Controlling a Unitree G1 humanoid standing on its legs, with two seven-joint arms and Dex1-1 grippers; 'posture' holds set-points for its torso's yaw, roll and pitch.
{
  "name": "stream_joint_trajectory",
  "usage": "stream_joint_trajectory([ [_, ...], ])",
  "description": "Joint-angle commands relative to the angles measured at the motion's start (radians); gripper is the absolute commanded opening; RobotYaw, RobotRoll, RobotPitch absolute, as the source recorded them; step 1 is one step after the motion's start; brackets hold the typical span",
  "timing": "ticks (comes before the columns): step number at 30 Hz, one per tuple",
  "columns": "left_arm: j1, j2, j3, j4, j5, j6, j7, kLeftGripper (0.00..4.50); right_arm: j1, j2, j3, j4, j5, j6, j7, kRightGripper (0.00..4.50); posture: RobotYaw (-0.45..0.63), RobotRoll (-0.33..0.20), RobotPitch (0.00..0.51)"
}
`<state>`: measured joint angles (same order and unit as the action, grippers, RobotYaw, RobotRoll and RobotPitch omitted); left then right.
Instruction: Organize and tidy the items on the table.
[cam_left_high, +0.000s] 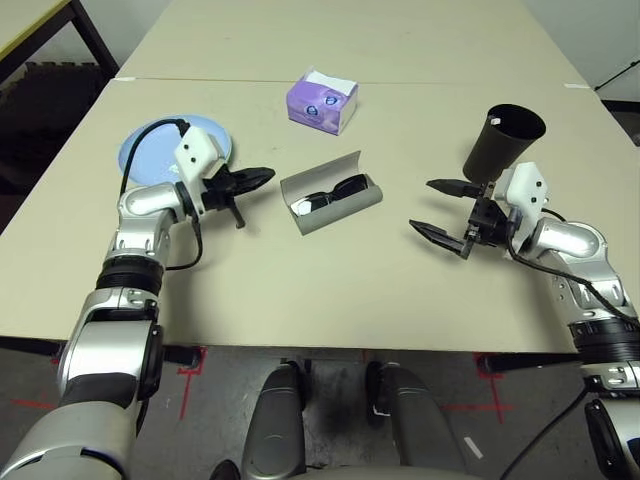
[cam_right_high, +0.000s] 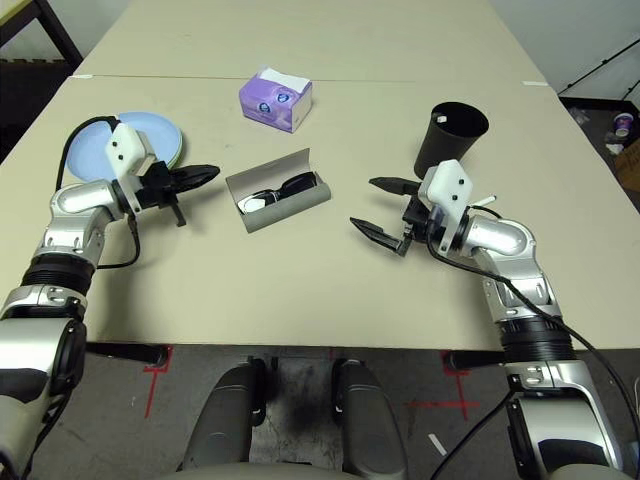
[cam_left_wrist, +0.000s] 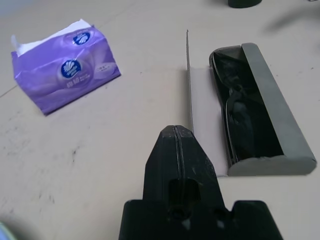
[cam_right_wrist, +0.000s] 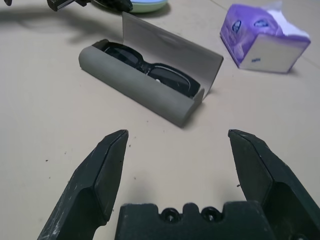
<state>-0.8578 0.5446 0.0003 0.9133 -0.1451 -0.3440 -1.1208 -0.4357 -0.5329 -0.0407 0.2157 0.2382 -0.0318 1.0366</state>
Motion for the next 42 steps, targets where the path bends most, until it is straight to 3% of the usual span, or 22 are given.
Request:
stream_joint_trajectory([
  [1, -0.012, -0.016, -0.013, 0.029, 0.028, -0.025, -0.002, 0.04, 0.019, 0.000, 0.008, -0.022, 0.027, 0.054, -0.005, 4.50, -0.06, 0.000, 0.174],
  [10, -0.010, -0.024, -0.021, 0.034, 0.042, -0.028, -0.034, 0.04, 0.017, -0.002, 0.007, -0.043, 0.029, 0.062, -0.016, 4.50, -0.06, 0.000, 0.169],
  [42, 0.120, -0.065, -0.030, -0.190, -0.015, 0.082, -0.149, 0.04, -0.008, -0.029, 0.040, -0.030, 0.028, 0.065, 0.033, 4.50, -0.06, 0.000, 0.163],
])
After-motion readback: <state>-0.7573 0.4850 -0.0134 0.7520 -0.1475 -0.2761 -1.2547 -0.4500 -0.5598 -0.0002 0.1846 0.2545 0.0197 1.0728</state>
